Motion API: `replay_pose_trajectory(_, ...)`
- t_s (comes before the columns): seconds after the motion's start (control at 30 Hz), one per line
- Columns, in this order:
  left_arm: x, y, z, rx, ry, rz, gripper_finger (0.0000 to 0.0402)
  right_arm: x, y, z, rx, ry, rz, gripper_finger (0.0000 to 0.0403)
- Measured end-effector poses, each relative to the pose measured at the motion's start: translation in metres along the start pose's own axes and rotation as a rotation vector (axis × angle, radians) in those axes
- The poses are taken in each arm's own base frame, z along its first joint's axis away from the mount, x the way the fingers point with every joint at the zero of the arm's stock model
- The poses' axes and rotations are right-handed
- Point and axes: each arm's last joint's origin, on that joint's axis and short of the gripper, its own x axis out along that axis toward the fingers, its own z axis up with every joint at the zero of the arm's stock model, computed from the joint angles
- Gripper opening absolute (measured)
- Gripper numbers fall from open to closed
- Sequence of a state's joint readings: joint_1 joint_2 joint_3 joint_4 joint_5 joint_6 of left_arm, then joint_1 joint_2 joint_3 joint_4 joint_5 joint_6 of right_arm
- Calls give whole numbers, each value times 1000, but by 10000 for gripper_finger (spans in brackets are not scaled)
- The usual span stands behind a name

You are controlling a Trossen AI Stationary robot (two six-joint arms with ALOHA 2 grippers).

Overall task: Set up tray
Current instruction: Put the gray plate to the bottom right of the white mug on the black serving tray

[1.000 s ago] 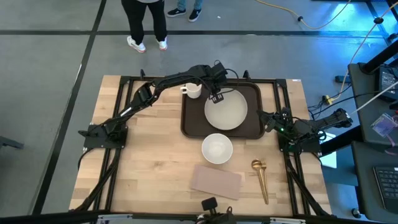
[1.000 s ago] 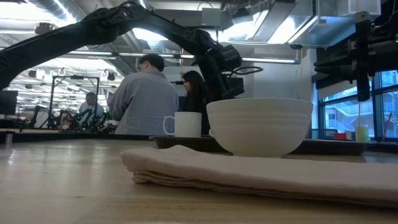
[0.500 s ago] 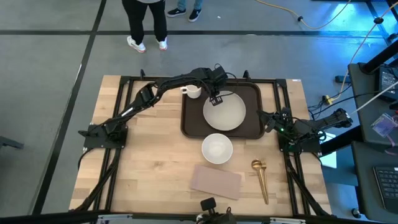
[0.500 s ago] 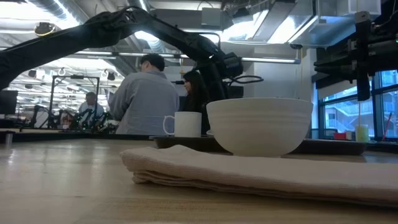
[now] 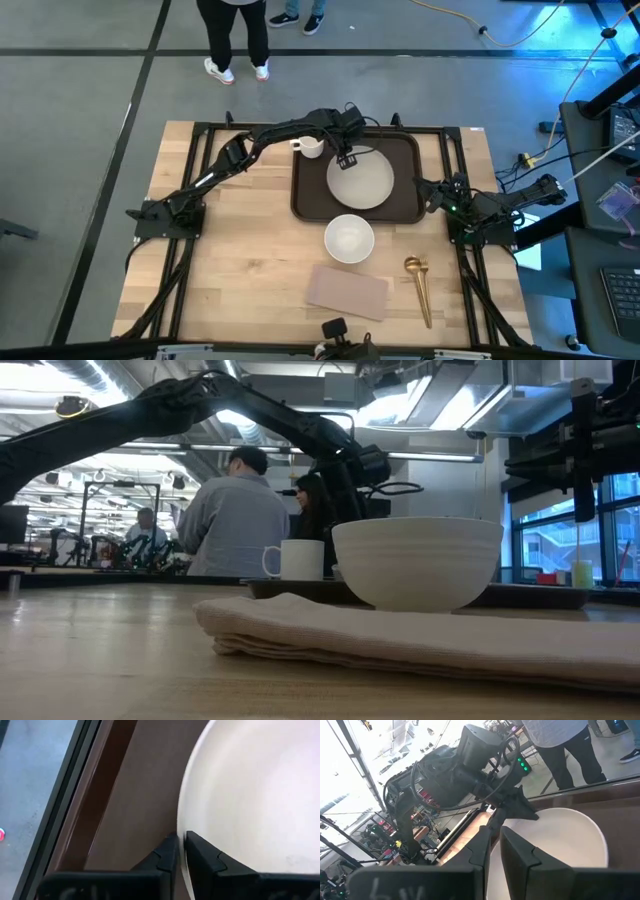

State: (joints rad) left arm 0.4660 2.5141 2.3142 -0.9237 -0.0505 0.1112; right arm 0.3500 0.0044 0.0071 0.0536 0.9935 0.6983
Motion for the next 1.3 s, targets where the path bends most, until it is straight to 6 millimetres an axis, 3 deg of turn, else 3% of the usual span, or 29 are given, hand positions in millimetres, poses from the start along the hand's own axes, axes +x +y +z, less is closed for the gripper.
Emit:
replay_pose_trajectory(0.4, -1, 0, -8, 6, 81, 25, 58, 0, 0, 0, 0, 0, 0, 45)
replay_pose_trajectory(0.73, -42, 8, 8, -2, -31, 48, 67, 0, 0, 0, -3, 0, 0, 45)
replay_pose_trajectory(0.93, -87, 7, 13, 26, -104, -50, 55, 0, 0, 0, -6, 0, 1, 45)
replay_pose_trajectory(1.3, -227, 28, 11, 29, -461, -191, 23, 0, 3, 0, -27, 49, 61, 45)
